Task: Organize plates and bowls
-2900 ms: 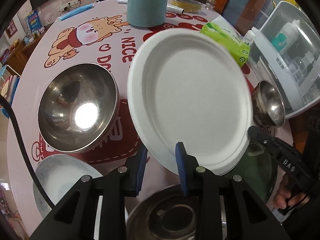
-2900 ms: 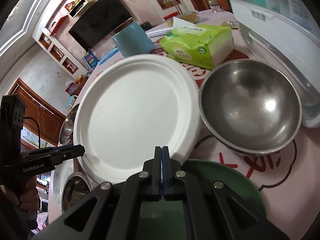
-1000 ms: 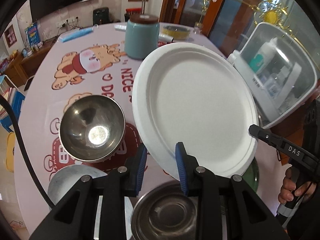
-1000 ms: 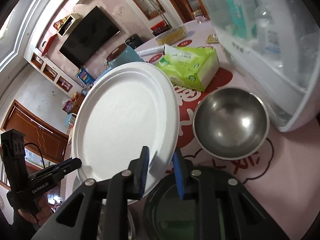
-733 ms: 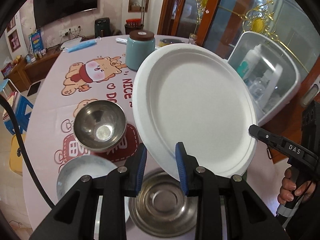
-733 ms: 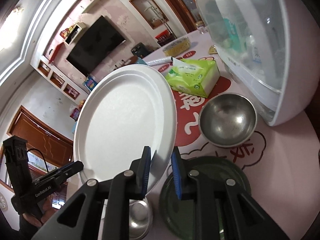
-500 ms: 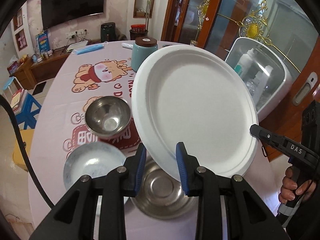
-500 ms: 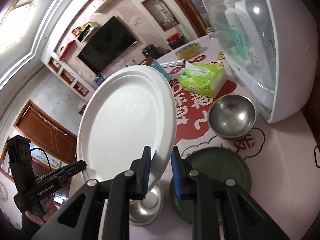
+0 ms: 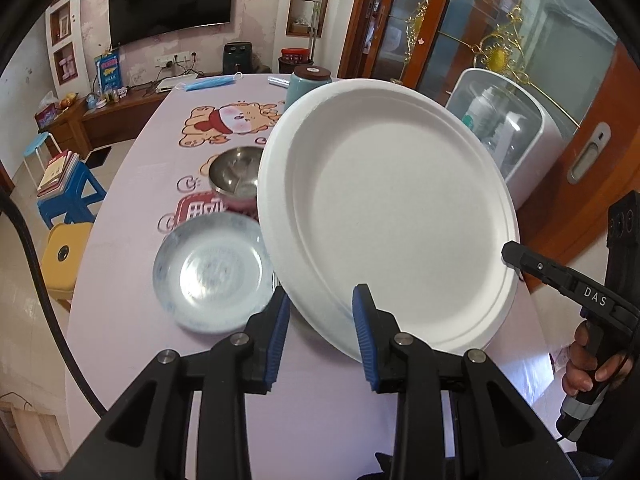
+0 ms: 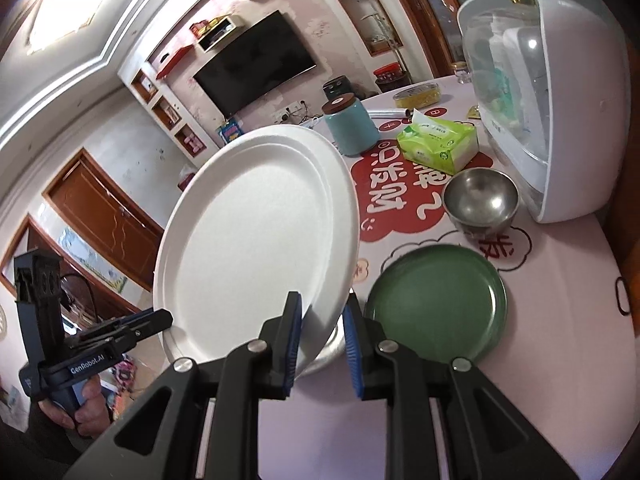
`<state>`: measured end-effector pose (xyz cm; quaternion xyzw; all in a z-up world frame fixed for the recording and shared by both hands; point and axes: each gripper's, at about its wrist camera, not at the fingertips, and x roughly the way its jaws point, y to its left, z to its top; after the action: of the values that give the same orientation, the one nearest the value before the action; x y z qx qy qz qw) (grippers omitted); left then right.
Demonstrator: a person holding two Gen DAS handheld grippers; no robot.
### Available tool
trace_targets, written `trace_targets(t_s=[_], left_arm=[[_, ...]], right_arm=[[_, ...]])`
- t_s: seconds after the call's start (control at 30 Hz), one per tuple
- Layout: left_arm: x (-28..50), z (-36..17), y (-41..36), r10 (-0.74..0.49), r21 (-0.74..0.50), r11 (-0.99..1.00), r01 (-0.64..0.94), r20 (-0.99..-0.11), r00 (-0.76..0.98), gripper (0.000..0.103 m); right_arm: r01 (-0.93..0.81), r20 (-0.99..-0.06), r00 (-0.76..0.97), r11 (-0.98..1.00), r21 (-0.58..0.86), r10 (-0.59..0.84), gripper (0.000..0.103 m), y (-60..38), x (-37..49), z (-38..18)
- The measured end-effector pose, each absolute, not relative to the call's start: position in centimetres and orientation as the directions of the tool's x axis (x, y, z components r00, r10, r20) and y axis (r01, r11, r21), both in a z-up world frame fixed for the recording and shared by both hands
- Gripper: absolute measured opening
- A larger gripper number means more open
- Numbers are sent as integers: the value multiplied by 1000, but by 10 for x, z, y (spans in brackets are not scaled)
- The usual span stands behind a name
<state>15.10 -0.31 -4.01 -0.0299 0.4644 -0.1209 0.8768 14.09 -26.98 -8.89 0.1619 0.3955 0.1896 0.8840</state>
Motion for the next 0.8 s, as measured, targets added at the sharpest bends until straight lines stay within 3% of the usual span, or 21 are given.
trace_targets(t_s=[0.8], left_arm=[[25,-109,17,-234,-159,961,226,-901,365,31]], right_arm=[[-132,-795,514,946,297,322,25,-232,15,-145]])
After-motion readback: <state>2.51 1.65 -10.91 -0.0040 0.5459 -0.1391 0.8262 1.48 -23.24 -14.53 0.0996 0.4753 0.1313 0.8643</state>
